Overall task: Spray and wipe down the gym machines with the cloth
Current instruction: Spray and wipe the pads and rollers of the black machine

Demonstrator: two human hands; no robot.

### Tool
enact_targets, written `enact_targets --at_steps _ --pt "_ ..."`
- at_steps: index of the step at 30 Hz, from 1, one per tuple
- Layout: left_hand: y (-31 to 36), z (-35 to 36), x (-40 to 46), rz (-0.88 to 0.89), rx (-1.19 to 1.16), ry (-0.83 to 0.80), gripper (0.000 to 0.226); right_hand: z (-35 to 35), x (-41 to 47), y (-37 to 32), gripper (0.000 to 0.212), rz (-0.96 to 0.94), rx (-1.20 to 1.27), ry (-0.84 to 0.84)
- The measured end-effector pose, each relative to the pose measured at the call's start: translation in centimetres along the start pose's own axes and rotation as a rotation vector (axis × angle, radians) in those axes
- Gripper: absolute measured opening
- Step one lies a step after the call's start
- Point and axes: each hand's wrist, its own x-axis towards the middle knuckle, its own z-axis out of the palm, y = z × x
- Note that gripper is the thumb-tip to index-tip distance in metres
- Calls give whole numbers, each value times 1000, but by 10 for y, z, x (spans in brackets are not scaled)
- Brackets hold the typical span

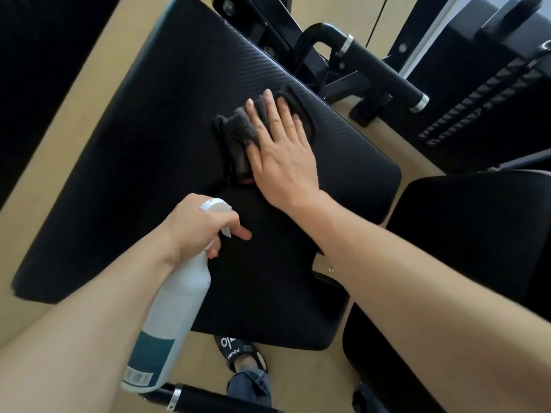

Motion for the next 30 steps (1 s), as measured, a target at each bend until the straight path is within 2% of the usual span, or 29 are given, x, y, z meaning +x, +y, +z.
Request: enact_targets --at_steps 2,3,5,9,16,18,22,24,28,30 --pt "-2 -1 1 8 14 -2 16 -6 12 20 58 -28 -43 7" --pt "-2 -1 2 12 14 -3 17 -7 13 31 58 18 -38 14" --pt "-3 -2 3 15 15 -10 19 -6 8 51 58 228 20 49" --pt "-6 -2 4 19 26 -12 22 -4 -20 88 58 763 128 77" --pt "-6 -3 6 6 32 -14 21 -3 -55 74 62 1272 366 220" --pt "-6 -2 5 7 46 -4 21 -1 -66 55 62 1315 350 197" --pt "-5 -2 4 10 41 8 21 17 -91 19 62 1199 347 190" --pt "-5 -2 4 11 42 7 19 19 -78 19 62 1235 347 179" --pt "-7 -2 5 7 39 4 18 5 -37 26 65 1425 355 110" --pt "-7 -3 5 7 33 6 18 -1 -20 20 66 1336 339 89"
